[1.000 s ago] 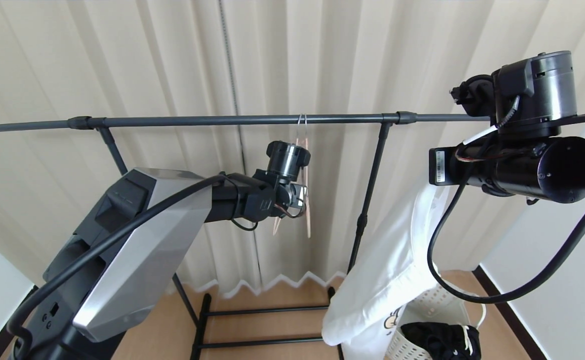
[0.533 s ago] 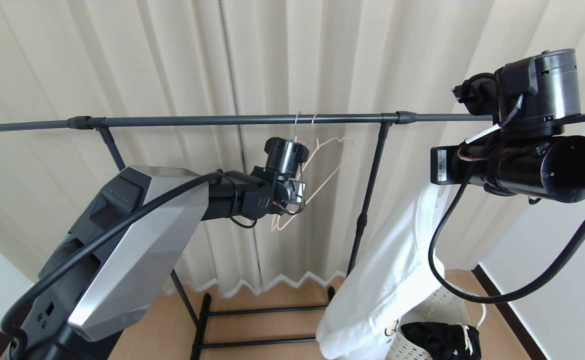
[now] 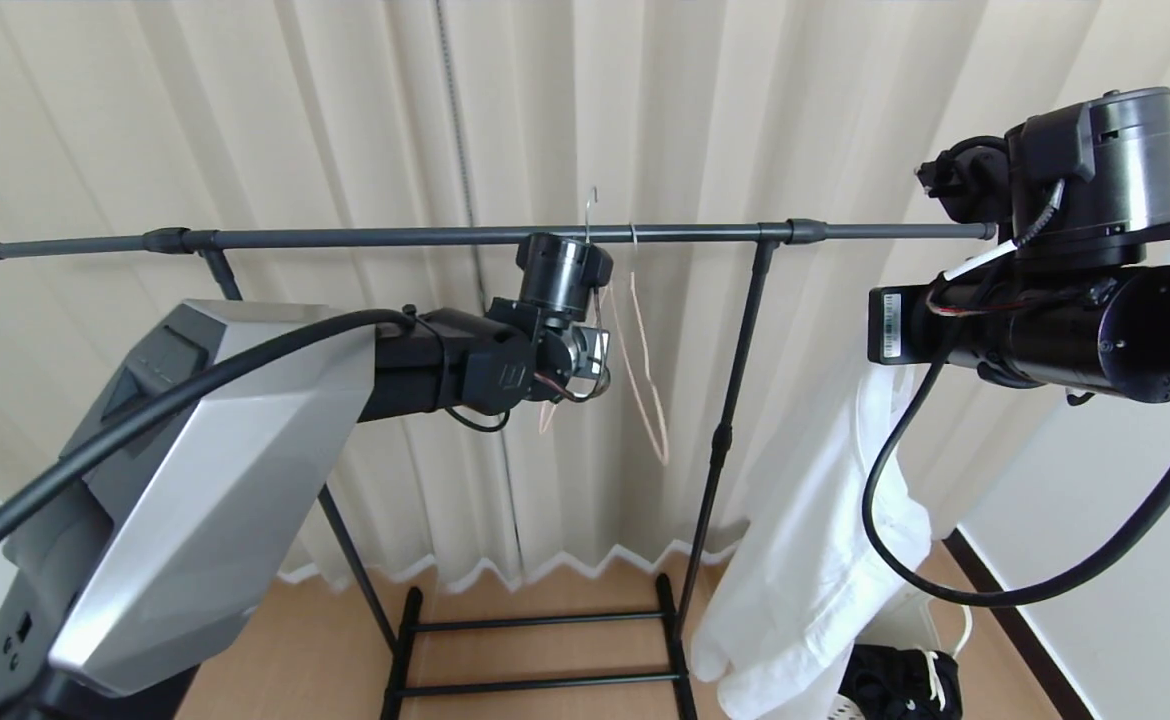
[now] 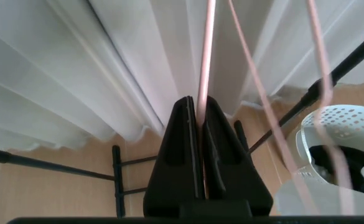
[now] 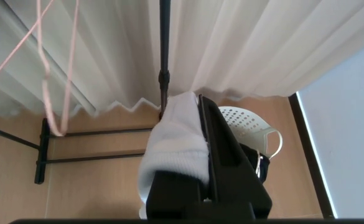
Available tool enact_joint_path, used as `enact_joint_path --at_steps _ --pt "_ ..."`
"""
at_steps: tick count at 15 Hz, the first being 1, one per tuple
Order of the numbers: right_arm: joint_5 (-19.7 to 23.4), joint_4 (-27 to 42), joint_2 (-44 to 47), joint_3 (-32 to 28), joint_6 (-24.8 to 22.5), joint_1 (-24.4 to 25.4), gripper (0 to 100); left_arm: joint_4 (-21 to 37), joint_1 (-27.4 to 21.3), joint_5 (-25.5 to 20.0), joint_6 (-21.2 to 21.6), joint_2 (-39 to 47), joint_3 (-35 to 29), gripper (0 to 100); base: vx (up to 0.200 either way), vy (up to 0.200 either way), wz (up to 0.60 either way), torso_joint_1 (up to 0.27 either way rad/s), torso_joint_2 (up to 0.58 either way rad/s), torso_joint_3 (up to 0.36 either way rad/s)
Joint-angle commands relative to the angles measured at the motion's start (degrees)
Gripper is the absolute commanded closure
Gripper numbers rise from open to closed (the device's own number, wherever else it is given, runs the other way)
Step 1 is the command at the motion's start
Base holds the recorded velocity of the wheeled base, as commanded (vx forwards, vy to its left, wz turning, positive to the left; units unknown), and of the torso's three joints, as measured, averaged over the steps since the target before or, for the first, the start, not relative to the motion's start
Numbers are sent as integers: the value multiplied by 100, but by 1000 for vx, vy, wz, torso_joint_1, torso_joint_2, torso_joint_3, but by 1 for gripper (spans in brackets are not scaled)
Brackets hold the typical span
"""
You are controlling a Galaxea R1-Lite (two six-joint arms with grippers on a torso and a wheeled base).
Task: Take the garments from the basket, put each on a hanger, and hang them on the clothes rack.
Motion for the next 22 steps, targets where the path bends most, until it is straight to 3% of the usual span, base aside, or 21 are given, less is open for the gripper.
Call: enact_joint_path --at_steps 1,5,8,15,18,19,20,22 --pt "2 0 -4 -1 1 4 100 -12 -10 -8 -2 -351 268 100 0 0 0 0 0 0" --pt "2 0 5 -1 1 4 100 -20 -19 -17 -2 -755 936 100 0 0 0 0 0 0" --pt "2 0 23 25 1 4 100 -548 -89 -25 42 -1282 1867 100 0 0 0 0 0 0" --pt "2 -9 67 25 1 4 100 -1181 -248 -34 51 -2557 3678 100 0 0 0 0 0 0" --pt "2 -9 119 25 1 4 100 -1945 -344 -166 192 -3506 5242 100 0 0 0 0 0 0" --pt "2 -9 146 17 1 4 100 -2042 -344 -210 209 -3603 5436 100 0 0 0 0 0 0" --pt "2 -18 181 -1 1 -5 100 -2429 -344 -447 376 -4033 6156 100 0 0 0 0 0 0" --pt "-42 -44 277 -27 1 -23 100 -2789 -239 -852 693 -4578 6947 100 0 0 0 0 0 0"
